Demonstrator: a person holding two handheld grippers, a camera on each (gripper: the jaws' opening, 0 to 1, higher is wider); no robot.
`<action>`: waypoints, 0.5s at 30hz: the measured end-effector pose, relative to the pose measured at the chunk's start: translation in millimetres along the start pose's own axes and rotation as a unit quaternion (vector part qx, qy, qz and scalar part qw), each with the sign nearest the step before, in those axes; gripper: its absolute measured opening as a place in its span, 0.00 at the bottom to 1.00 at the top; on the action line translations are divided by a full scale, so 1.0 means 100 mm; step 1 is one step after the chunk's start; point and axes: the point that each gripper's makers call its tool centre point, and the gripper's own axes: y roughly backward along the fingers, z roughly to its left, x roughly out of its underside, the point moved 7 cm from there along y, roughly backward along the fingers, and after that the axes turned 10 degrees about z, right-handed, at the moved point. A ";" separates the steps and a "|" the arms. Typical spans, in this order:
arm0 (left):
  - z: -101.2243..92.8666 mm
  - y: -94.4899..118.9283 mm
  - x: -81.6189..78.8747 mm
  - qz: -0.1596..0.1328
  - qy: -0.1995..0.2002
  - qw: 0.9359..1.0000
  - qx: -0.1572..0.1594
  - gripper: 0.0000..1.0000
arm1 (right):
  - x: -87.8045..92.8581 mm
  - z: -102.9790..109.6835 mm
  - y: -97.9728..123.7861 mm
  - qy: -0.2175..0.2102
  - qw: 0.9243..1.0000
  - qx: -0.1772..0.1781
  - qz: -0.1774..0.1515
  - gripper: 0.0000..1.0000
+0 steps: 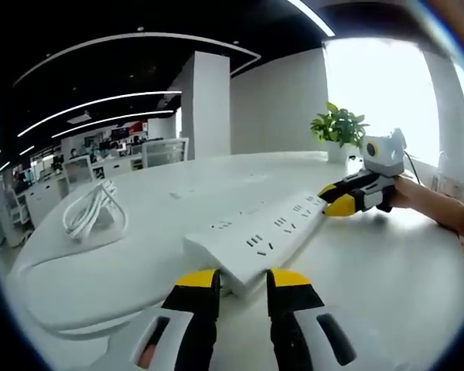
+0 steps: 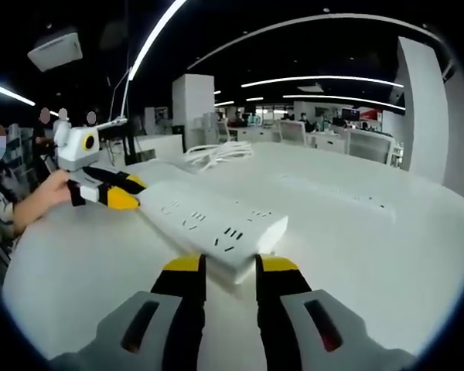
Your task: Straighten the power strip on the desk, plug the charger into it
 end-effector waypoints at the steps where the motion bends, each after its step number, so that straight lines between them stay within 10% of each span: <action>1: 0.00 0.01 0.00 0.001 -0.001 1.000 0.000 0.24 | 0.00 0.00 0.00 -0.002 1.000 -0.002 0.000 0.24; 15: -0.01 0.04 0.02 0.007 0.000 1.000 -0.001 0.24 | 0.00 0.05 0.02 0.002 1.000 -0.006 0.005 0.24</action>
